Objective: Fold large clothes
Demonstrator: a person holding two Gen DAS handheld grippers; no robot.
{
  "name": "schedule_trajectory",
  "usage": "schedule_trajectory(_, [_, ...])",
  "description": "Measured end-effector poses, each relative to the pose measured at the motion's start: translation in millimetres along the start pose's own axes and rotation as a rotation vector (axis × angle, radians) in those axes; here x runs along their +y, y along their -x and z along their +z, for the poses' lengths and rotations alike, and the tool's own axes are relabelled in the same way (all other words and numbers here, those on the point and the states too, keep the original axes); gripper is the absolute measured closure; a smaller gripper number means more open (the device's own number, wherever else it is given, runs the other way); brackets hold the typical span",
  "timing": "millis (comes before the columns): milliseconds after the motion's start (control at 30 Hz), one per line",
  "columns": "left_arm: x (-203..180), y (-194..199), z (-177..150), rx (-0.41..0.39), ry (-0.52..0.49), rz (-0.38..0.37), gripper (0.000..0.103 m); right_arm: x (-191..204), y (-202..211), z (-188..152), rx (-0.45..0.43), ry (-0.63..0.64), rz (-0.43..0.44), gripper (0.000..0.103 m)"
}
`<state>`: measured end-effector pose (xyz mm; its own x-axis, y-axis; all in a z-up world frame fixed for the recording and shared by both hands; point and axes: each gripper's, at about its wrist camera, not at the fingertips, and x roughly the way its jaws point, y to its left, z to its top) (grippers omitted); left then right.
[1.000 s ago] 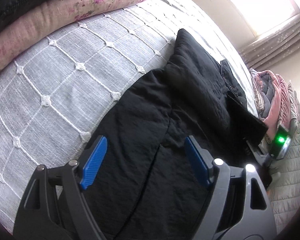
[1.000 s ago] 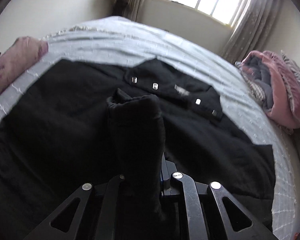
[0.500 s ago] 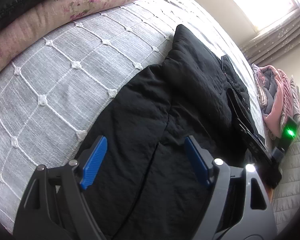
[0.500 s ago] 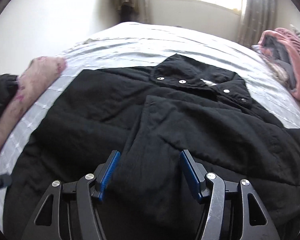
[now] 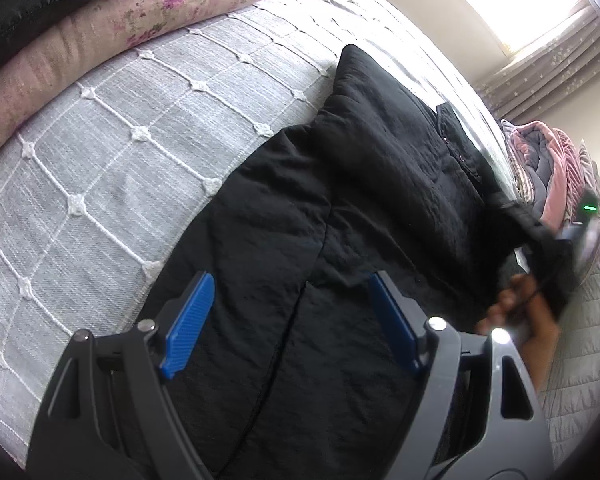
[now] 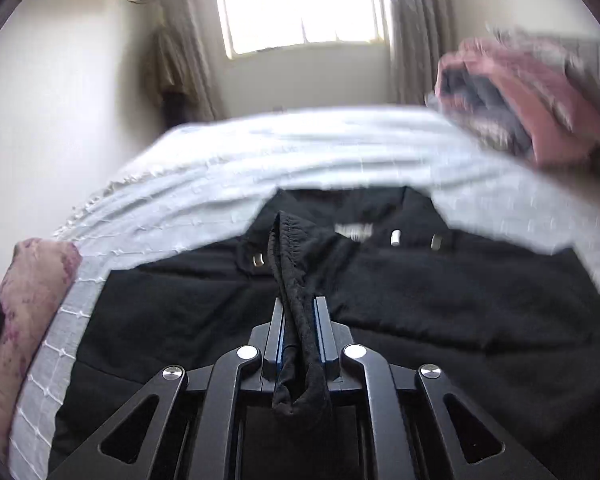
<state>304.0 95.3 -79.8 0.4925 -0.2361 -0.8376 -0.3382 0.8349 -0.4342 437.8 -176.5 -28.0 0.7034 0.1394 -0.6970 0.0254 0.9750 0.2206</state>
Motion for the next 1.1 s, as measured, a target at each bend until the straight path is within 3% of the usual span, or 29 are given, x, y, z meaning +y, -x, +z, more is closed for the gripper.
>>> schedule_trajectory(67, [2, 0, 1, 0.001, 0.009, -0.004, 0.023, 8, -25, -14, 0.119, 0.057, 0.032, 0.069])
schedule_trajectory(100, [3, 1, 1, 0.001, 0.011, -0.005, 0.023, 12, -21, -18, 0.085, 0.096, 0.021, 0.067])
schedule_trajectory(167, [4, 2, 1, 0.0, 0.015, -0.008, 0.023, 19, -8, -20, 0.056, 0.126, 0.086, 0.039])
schedule_trajectory(200, [4, 2, 1, -0.001, 0.016, -0.01, 0.023, 20, -2, -19, 0.065, 0.111, 0.145, 0.035])
schedule_trajectory(267, [3, 3, 0, -0.001, 0.01, -0.01, 0.023, 28, 16, -15, 0.07, 0.112, 0.234, 0.033])
schedule_trajectory(400, [4, 4, 0, -0.003, 0.009, -0.008, 0.023, 31, 55, -9, 0.066, 0.11, 0.258, 0.033])
schedule_trajectory(533, [6, 3, 1, -0.008, 0.018, 0.002, 0.023, 12, 95, -26, 0.098, 0.095, 0.343, 0.033])
schedule_trajectory(667, [5, 2, 0, -0.005, 0.015, 0.0, 0.023, -23, 138, -56, 0.094, 0.095, 0.314, 0.033])
schedule_trajectory(800, [-1, 1, -2, -0.005, -0.002, 0.003, 0.023, -74, 177, -88, 0.107, 0.005, 0.297, 0.031])
schedule_trajectory(900, [-4, 2, -6, -0.008, -0.013, 0.011, 0.023, -115, 205, -108, 0.069, -0.081, 0.26, 0.025])
schedule_trajectory(1033, [-6, 6, -14, -0.017, -0.033, 0.019, 0.023, -158, 217, -136, 0.016, -0.185, 0.246, 0.02])
schedule_trajectory(1100, [-8, 9, -20, -0.012, -0.046, 0.009, 0.023, -178, 207, -148, 0.068, -0.265, 0.227, 0.02])
